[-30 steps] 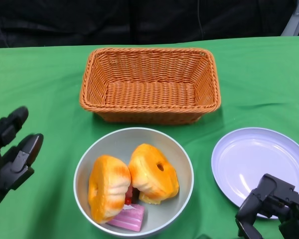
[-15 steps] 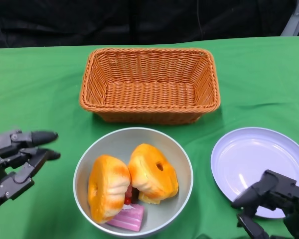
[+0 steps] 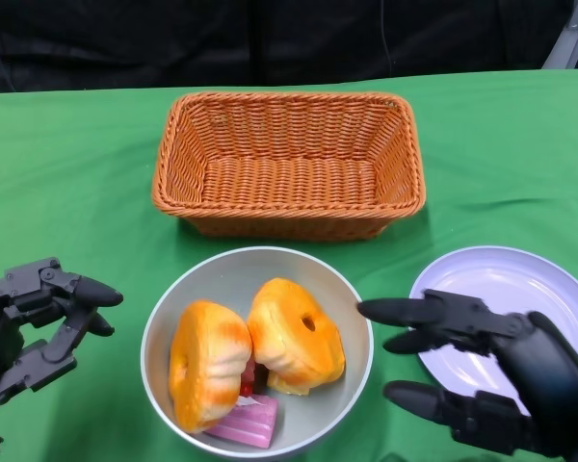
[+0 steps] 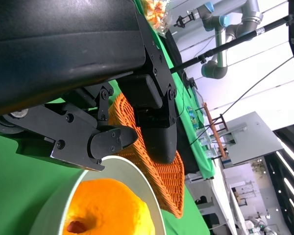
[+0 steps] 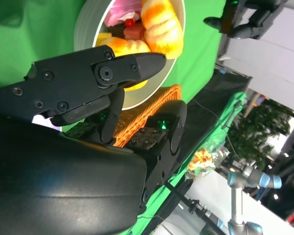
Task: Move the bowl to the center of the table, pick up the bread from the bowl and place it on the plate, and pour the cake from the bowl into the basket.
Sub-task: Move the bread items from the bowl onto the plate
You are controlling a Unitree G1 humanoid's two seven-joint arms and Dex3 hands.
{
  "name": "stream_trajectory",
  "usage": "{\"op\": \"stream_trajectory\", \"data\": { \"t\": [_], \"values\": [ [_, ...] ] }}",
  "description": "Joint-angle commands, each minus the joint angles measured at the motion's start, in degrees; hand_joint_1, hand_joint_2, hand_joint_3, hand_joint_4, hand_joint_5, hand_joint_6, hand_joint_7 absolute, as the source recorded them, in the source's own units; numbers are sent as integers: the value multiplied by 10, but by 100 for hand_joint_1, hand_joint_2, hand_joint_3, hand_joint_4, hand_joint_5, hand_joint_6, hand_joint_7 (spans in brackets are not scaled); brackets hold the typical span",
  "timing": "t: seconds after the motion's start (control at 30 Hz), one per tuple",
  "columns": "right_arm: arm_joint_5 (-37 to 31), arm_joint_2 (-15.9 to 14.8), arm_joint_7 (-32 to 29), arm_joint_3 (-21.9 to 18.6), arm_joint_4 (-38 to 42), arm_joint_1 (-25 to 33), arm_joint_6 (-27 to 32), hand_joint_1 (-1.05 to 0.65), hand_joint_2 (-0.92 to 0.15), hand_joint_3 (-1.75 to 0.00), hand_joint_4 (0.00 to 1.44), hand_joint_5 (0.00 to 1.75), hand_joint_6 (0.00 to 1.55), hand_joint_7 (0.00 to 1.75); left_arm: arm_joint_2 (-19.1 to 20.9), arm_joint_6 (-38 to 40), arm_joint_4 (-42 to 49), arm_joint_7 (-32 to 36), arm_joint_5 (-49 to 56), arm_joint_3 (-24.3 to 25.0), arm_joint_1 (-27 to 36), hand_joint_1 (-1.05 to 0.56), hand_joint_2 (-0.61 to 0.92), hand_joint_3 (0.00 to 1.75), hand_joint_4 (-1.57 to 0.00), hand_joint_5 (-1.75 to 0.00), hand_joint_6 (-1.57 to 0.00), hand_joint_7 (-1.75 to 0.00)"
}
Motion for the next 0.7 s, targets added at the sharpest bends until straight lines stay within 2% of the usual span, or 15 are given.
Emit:
{"op": "stream_trajectory", "data": {
  "t": [0.03,0.2,0.37,0.6,0.7],
  "values": [
    [-55,0,14,31,-39,-31,62,-71,-92,-9,58,34,60,4,12,-18,17,7,8,0,-11,-3,73,71,-79,-134,-92,-87],
    [-145,-8,71,81,-67,-88,154,-79,-92,-15,57,31,54,0,12,-35,39,5,6,-1,-22,-4,74,70,-79,-136,-91,-88],
    [-239,-22,160,129,-71,-154,222,-86,-92,-20,51,24,42,0,11,-45,53,6,7,-3,-28,-3,74,71,-80,-137,-91,-90],
    [-294,-6,209,167,-23,-218,258,-88,-92,-22,45,16,38,0,9,-42,60,2,3,-6,-31,-3,74,70,-76,-139,-88,-93],
    [-312,-5,202,190,69,-270,244,-91,-92,-25,41,12,37,0,6,-50,63,19,17,-5,-30,-4,77,65,-76,-138,-88,-92]
  ]
}}
